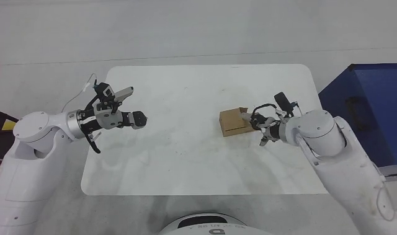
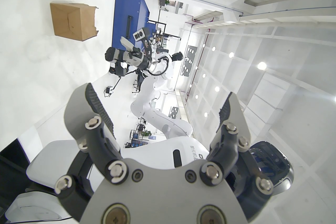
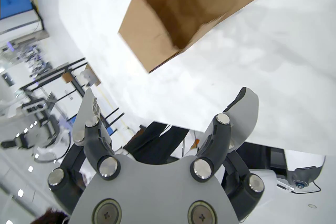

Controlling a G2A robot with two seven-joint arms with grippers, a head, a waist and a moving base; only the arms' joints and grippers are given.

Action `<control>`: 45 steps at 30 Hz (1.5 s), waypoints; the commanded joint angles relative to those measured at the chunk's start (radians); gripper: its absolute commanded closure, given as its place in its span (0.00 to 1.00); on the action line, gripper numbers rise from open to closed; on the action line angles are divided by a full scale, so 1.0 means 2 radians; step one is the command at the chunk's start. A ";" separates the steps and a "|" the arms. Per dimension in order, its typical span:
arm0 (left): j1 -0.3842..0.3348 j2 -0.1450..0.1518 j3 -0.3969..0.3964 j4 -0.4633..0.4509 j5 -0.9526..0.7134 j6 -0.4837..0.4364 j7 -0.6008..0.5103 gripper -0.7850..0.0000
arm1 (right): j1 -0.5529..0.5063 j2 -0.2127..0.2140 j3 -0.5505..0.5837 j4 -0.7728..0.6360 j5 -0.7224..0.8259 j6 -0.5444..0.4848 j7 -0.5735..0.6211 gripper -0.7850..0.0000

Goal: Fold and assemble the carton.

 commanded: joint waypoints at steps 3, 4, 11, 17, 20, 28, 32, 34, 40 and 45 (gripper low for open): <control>0.000 0.000 0.000 0.000 0.000 0.000 0.000 0.00 | 0.018 0.014 -0.021 0.059 0.018 -0.001 -0.004 0.43; 0.000 0.000 0.000 0.000 0.000 0.000 0.000 0.00 | 0.025 0.016 -0.027 0.072 0.024 -0.001 -0.004 0.46; 0.000 0.000 0.000 0.000 0.000 0.000 0.000 0.00 | 0.075 0.022 -0.054 0.136 0.061 -0.001 -0.004 0.49; 0.000 0.000 0.000 0.000 0.000 0.000 0.000 0.00 | 0.103 0.027 -0.092 0.150 0.074 -0.001 -0.004 0.53; 0.000 0.000 0.000 0.000 0.000 0.000 0.000 0.00 | 0.118 0.028 -0.113 0.156 0.087 -0.001 -0.004 0.56; 0.000 0.000 0.000 0.000 0.000 0.000 0.000 0.00 | 0.159 0.029 -0.161 0.179 0.114 -0.001 -0.004 0.78; 0.000 0.000 0.000 0.000 0.000 0.000 0.000 0.00 | 0.177 0.029 -0.187 0.190 0.128 -0.001 -0.006 1.00; 0.000 0.000 0.000 0.000 0.000 0.000 0.000 0.00 | 0.187 0.030 -0.196 0.195 0.135 -0.001 -0.010 1.00; 0.000 0.000 0.000 0.000 0.000 0.000 0.000 0.00 | 0.205 0.037 -0.198 0.151 0.125 -0.001 -0.077 1.00; 0.000 0.000 0.000 0.000 0.000 0.000 0.000 0.00 | 0.195 0.047 -0.201 0.048 0.025 -0.001 -0.167 1.00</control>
